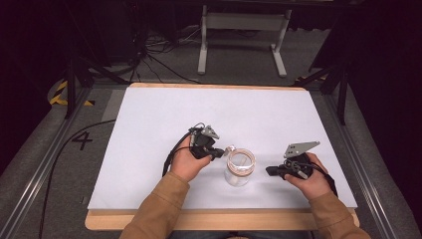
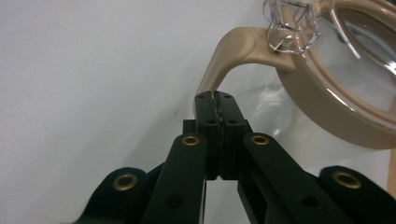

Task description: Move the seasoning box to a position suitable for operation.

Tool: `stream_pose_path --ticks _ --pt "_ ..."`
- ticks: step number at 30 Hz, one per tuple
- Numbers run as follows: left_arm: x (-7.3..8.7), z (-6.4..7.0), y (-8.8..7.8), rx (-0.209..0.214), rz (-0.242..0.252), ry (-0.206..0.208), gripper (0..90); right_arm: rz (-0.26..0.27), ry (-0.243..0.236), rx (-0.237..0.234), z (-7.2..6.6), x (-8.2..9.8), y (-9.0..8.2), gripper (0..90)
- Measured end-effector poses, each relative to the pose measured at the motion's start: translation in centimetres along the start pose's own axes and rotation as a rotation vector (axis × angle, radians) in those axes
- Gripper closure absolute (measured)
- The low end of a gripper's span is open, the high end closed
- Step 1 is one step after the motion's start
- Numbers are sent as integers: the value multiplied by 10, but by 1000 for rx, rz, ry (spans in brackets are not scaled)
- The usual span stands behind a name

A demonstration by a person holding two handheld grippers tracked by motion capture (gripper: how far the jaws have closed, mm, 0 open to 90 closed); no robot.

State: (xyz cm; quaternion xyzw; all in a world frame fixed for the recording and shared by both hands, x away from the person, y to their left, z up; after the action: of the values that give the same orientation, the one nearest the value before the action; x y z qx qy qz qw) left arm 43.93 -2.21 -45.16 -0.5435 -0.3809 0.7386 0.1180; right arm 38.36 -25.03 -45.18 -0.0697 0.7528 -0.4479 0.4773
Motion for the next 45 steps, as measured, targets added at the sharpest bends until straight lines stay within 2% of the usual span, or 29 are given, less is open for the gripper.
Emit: stream_pose_path --ticks 4,11,19,25,34,38,40,42,45 --pt "0 -1 2 -3 -15 10 900 2 1 1 0 1 -1 900" --pt "-1 -1 6 1 -14 23 900 4 6 4 0 3 -3 900" --pt "-8 -3 14 -4 8 37 900 7 13 15 0 8 -7 900" --pt "-15 -7 22 6 20 55 900 7 30 27 0 16 -13 900" --pt "-28 -11 37 45 34 75 900 17 75 59 3 33 -26 900" --pt "-30 -12 41 56 20 87 900 19 87 66 3 37 -30 900" --pt "-29 -12 41 58 19 88 900 22 86 70 5 38 -31 900" --pt "-29 -12 37 55 19 72 900 24 87 71 5 37 -30 900" --pt "-30 -13 27 45 32 55 900 23 83 73 6 36 -28 900"
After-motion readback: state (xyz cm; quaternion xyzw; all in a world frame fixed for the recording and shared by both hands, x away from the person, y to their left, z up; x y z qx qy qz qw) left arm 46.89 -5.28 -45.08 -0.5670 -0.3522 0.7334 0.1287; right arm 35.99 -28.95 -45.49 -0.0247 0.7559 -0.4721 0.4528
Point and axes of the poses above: each handheld gripper's, and its own axes: y roughly forward along the jaws, x roughly out of its underside, z roughly to its right, the point moved 7 cm from there along y, roughly forward along the jaws, and after that the axes turned 4 degrees about y, right-handed, at the moved point
